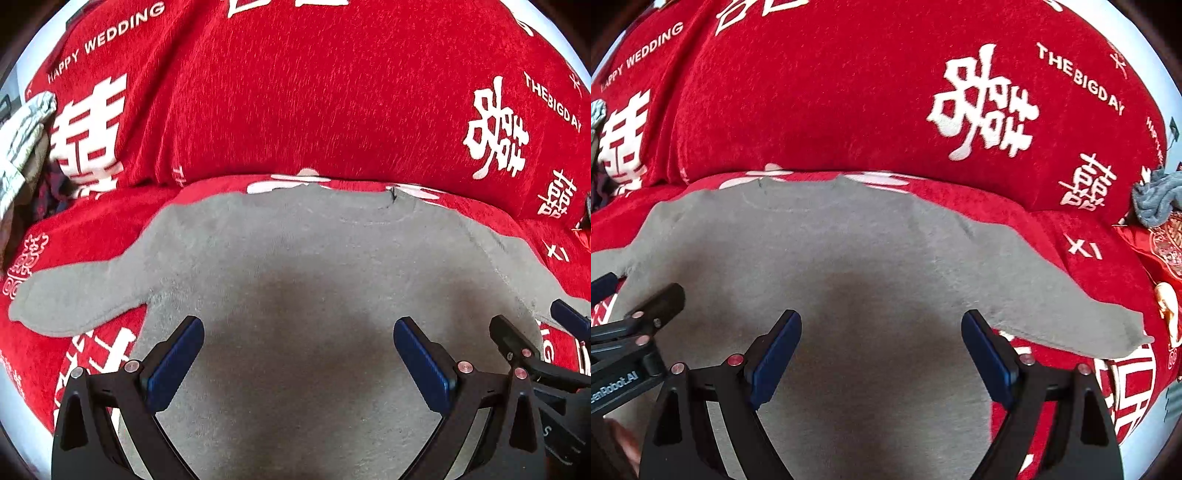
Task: Fold small clothes
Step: 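Move the right gripper out along the sweater sleeve to its cuff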
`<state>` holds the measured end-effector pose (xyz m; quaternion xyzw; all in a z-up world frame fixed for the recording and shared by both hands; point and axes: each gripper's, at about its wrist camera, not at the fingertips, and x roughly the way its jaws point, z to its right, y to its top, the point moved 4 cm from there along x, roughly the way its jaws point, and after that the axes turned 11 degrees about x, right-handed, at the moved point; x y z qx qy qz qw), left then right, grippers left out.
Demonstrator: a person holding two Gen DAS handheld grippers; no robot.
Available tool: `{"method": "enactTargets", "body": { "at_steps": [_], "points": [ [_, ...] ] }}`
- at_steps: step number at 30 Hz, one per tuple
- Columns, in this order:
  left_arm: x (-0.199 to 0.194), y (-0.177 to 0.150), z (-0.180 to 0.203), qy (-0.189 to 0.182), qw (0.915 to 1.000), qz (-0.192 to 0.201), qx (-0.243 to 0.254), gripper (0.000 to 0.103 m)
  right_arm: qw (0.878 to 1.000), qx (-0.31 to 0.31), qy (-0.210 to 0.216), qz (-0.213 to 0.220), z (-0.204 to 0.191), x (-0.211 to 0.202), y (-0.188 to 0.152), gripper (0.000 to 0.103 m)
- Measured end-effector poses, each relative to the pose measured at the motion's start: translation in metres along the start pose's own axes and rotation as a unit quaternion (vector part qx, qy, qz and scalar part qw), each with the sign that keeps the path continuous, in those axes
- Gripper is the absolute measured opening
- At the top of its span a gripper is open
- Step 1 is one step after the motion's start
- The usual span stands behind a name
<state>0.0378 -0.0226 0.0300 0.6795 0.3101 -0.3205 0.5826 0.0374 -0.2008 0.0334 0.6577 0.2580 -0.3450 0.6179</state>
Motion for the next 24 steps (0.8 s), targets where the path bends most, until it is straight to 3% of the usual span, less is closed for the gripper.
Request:
{"method": "enactTargets", "body": {
  "at_steps": [3, 8, 24],
  "points": [
    [0.004, 0.002, 0.002, 0.004, 0.9998, -0.02, 0.005, 0.103, 1.0, 0.006, -0.004, 0.008, 0.008, -0.001, 0.003, 0.09],
    [0.0, 0.005, 0.004, 0.01, 0.9998, -0.012, -0.007, 0.103, 1.0, 0.014, -0.007, 0.015, 0.02, -0.003, 0.005, 0.09],
    [-0.003, 0.022, 0.062, 0.009, 0.9992, -0.01, 0.038, 0.103, 0.998, 0.056, -0.023, 0.022, 0.078, -0.004, 0.012, 0.09]
  ]
}}
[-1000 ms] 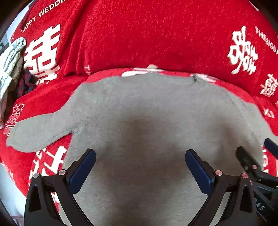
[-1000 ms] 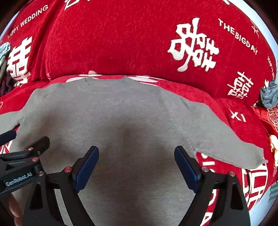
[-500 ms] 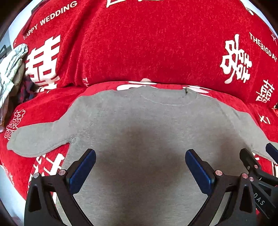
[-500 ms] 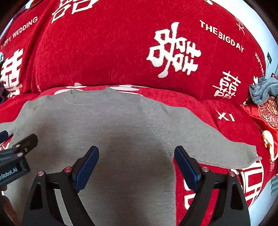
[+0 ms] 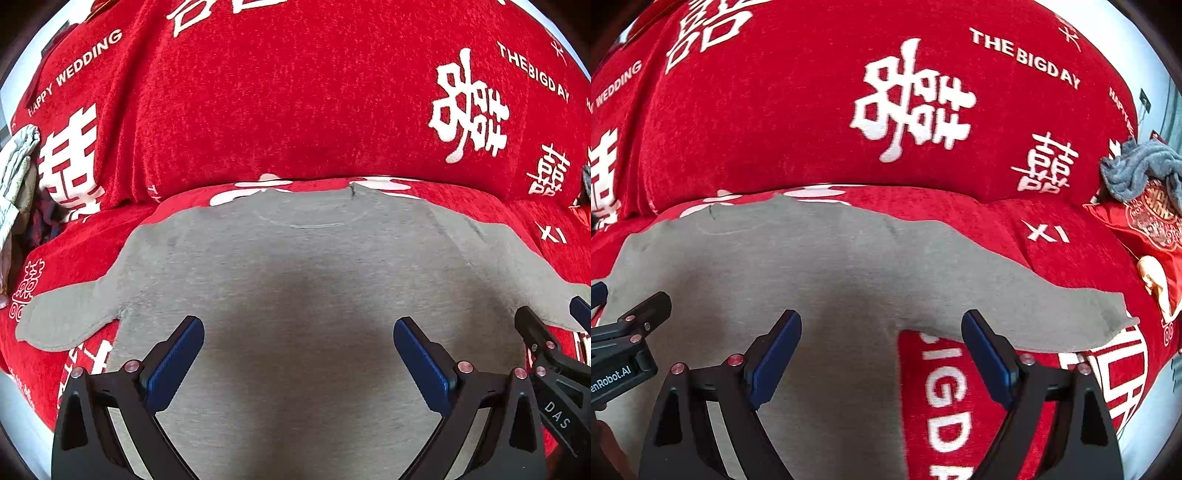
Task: Fold small clothes
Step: 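Move the right gripper out along the sweater sleeve to its cuff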
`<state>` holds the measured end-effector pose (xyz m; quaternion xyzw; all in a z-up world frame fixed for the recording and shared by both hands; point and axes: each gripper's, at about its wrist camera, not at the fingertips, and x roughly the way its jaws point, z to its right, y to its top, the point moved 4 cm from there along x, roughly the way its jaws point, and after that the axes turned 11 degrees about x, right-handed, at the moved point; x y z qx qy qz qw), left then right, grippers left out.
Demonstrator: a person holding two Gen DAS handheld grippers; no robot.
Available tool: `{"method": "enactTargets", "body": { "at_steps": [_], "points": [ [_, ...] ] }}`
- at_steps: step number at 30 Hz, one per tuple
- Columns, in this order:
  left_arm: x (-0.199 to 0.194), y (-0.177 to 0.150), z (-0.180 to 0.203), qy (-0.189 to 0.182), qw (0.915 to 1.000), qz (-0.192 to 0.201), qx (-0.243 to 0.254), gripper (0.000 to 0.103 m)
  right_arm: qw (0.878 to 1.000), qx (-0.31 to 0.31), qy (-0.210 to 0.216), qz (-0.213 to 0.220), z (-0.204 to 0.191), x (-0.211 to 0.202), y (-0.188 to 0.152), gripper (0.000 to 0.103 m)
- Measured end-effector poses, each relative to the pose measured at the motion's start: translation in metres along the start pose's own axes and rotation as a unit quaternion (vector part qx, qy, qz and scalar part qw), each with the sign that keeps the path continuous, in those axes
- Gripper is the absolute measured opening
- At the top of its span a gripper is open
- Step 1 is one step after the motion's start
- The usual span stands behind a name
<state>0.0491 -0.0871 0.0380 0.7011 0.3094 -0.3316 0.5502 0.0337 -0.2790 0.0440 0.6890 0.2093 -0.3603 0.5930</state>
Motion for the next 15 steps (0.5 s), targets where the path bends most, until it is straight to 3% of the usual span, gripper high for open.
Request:
{"method": "enactTargets", "body": {
  "at_steps": [15],
  "points": [
    [0.0, 0.016, 0.056, -0.016, 0.9993, -0.002, 0.035, 0.103, 0.999, 0.047, -0.024, -0.002, 0.066, 0.008, 0.005, 0.09]
  ]
}}
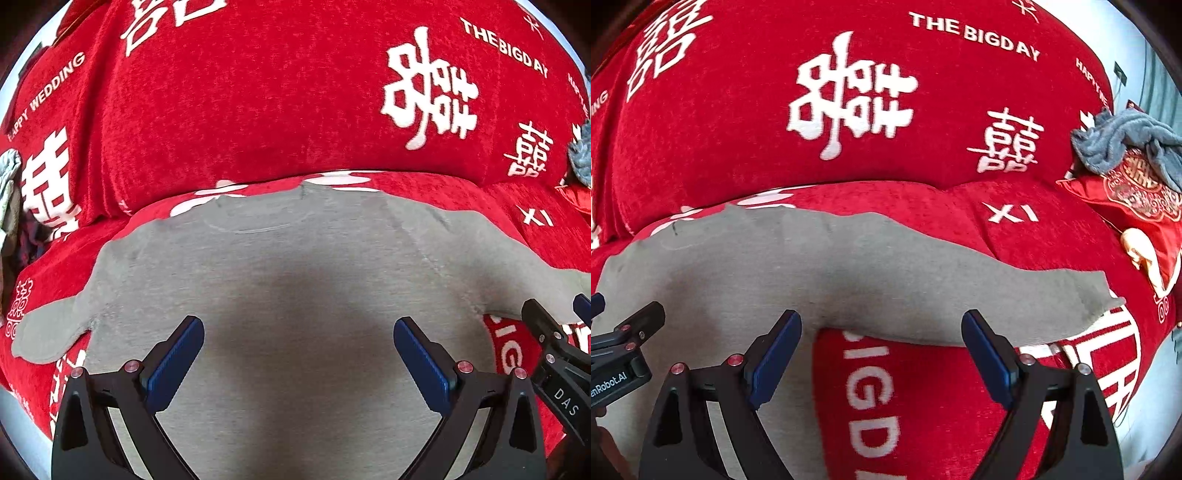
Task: Fold small clothes
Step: 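Move the right gripper out along the sweater sleeve to its cuff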
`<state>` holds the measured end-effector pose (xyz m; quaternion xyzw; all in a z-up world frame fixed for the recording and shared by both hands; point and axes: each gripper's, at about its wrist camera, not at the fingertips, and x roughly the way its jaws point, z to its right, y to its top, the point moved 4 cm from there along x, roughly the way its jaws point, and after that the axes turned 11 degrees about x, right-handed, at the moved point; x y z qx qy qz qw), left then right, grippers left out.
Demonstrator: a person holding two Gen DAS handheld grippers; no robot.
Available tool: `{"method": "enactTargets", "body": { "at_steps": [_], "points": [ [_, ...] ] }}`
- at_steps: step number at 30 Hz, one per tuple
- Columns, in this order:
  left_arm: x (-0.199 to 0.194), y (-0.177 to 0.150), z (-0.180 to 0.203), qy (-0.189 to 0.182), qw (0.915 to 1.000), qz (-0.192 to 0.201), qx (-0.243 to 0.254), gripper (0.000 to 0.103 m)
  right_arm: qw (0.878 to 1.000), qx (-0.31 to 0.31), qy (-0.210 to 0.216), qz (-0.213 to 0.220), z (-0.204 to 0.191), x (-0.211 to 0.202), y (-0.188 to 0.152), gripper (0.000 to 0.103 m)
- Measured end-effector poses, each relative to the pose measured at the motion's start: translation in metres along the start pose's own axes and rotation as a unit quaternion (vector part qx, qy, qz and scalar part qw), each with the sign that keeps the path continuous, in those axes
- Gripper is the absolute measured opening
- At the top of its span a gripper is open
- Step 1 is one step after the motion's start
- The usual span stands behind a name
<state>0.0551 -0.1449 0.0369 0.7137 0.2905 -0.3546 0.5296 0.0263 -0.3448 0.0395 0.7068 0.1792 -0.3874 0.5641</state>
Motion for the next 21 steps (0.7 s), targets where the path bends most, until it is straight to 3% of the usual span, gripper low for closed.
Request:
{"method": "enactTargets", "body": {
  "at_steps": [21],
  "points": [
    [0.002, 0.022, 0.078, -0.025, 0.9986, 0.001, 0.046, 0.103, 0.998, 0.052, -0.041, 0.001, 0.088, 0.007, 0.013, 0.09]
  ]
}}
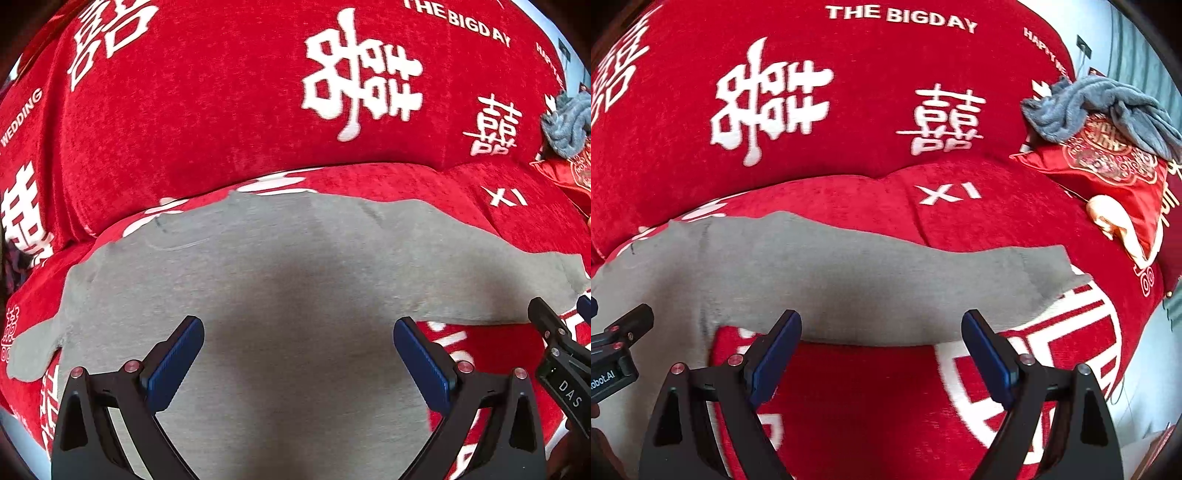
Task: Fold small clothes
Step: 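Move the right gripper out along the sweater sleeve to its cuff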
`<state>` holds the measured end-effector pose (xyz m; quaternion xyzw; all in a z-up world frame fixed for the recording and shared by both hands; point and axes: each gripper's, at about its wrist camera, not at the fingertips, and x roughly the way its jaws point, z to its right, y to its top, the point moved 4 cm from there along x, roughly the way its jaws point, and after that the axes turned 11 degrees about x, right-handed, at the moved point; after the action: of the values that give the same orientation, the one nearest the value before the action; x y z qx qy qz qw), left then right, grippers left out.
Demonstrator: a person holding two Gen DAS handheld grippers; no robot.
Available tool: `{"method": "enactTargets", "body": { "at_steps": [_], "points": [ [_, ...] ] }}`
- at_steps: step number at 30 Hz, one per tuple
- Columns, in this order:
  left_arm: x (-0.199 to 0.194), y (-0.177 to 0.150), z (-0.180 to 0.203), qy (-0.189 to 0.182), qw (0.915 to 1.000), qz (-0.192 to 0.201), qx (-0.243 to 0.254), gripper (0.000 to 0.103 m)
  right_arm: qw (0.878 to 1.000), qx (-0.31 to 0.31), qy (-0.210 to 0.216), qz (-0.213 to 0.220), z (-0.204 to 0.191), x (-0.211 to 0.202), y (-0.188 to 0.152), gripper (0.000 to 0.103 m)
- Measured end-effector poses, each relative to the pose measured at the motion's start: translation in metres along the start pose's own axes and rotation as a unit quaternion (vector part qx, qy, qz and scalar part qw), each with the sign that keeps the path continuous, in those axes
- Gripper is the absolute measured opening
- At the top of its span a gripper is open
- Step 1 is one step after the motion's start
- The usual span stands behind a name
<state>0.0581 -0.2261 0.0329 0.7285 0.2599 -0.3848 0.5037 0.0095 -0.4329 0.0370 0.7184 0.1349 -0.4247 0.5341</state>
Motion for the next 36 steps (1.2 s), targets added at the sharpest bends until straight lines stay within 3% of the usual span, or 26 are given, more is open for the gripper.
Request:
{"method": "enactTargets", "body": {
  "at_steps": [24, 36],
  "points": [
    [0.014, 0.029, 0.083, -0.025, 0.9984, -0.006, 0.051, 0.103, 0.995, 0.07, -0.065, -0.006, 0.122, 0.023, 0.025, 0.09],
    [0.037, 0.036, 0.089, -0.017, 0.9983, -0.02, 0.052, 0.103, 0.991, 0.109, -0.072, -0.039, 0.161, 0.067, 0.026, 0.09]
  ]
}}
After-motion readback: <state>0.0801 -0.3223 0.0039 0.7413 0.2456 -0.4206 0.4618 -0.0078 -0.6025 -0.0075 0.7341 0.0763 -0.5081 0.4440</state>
